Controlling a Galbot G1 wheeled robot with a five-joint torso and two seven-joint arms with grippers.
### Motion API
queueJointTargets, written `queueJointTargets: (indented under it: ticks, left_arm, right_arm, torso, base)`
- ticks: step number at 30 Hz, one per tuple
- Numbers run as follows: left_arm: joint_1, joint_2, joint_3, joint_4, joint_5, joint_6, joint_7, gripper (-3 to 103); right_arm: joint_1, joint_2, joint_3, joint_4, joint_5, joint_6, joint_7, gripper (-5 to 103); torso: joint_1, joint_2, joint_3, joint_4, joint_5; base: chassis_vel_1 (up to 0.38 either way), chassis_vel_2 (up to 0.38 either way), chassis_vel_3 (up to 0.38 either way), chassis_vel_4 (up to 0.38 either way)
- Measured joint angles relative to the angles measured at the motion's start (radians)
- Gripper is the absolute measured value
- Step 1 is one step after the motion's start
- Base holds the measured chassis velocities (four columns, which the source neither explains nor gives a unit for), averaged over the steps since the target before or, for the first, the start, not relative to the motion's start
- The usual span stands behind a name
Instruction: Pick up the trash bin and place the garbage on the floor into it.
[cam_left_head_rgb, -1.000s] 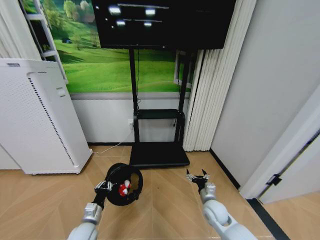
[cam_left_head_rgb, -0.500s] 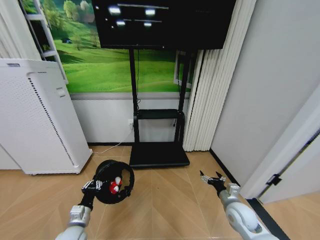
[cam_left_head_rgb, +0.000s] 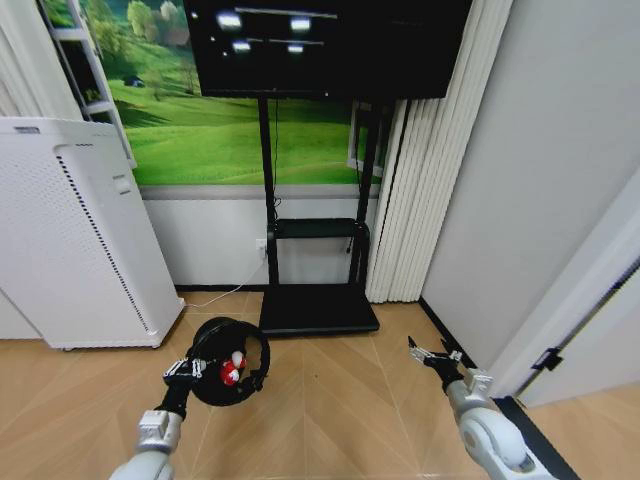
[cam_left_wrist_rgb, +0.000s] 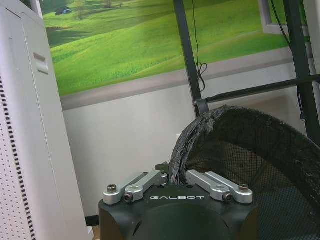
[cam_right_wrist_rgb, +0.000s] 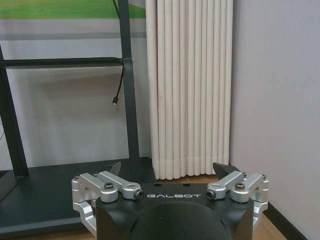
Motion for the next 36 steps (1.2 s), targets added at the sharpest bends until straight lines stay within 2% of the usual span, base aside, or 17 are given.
queueJointTargets:
  ticks: [23,35,36]
  left_arm:
    - [-0.026,-0.012,0.022,0.027,0.003,0.007,0.000,5]
    - [-0.032,-0.016,0.026,0.034,0.007,0.005,-0.001,5]
    - [-0.032,-0.016,0.026,0.034,0.008,0.005,-0.001,5]
  right_arm:
    - [0.003,0.000,-0.004,-0.002,-0.002,-0.006,0.003,100]
    - [0.003,0.000,-0.005,-0.002,-0.002,-0.006,0.003,100]
    - [0.003,0.000,-0.005,-0.002,-0.002,-0.006,0.003,100]
  torso:
    - [0.000,0.000,0.000,-0.0001,0.0000]
    - [0.000,0.000,0.000,0.0002,-0.0007]
    - [0.000,0.000,0.000,-0.0002,0.0006]
  base:
    - [0.006,0.005,-0.003,-0.005]
    - [0.165,0.176,-0.166,-0.164]
    - [0.248,0.254,-0.256,-0.250]
